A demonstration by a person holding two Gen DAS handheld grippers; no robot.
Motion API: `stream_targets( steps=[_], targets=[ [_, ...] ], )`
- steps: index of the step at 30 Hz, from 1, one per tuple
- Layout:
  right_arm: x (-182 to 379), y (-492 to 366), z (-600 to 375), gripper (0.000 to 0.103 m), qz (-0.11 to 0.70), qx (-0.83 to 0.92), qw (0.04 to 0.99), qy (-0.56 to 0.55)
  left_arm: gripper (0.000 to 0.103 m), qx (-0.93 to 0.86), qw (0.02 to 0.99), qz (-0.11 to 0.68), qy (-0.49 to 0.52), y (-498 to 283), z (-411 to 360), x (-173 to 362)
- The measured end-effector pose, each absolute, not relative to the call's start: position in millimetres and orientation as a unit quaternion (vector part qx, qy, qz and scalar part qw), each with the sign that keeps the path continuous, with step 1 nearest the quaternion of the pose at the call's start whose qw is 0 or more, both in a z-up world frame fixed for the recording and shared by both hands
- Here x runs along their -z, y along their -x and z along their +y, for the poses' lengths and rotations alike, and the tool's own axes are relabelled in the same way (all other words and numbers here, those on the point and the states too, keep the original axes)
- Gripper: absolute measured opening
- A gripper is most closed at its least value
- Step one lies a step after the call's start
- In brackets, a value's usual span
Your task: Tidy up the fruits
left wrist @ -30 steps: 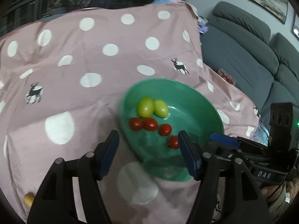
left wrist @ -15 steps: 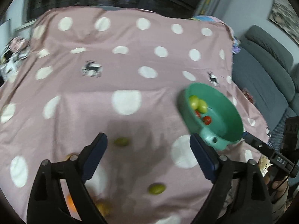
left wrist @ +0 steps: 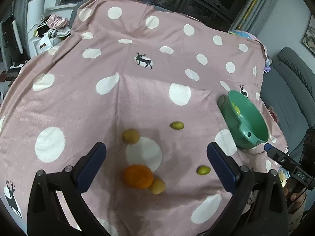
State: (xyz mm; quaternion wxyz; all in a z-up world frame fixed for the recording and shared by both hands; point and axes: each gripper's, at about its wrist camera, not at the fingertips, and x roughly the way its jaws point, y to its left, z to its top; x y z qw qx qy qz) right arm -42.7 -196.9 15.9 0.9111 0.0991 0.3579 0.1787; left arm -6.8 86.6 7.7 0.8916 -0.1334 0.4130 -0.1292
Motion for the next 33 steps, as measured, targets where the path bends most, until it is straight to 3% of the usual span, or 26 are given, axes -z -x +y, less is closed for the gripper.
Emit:
stream_targets(
  steps=[21,33],
  targets=[
    [43.7,2.4,-107.1,0.052,0.46,-0.246,0.853,0.033,0.102,0.181,0.877,0.421,0.145,15.5,89.3,12.1],
    [63.3,-17.6,-87.3,0.031,0.484,-0.253,0.832,0.096,0.102,0.189,0.872,0.425,0.151,6.5,91.0,17.8]
  ],
)
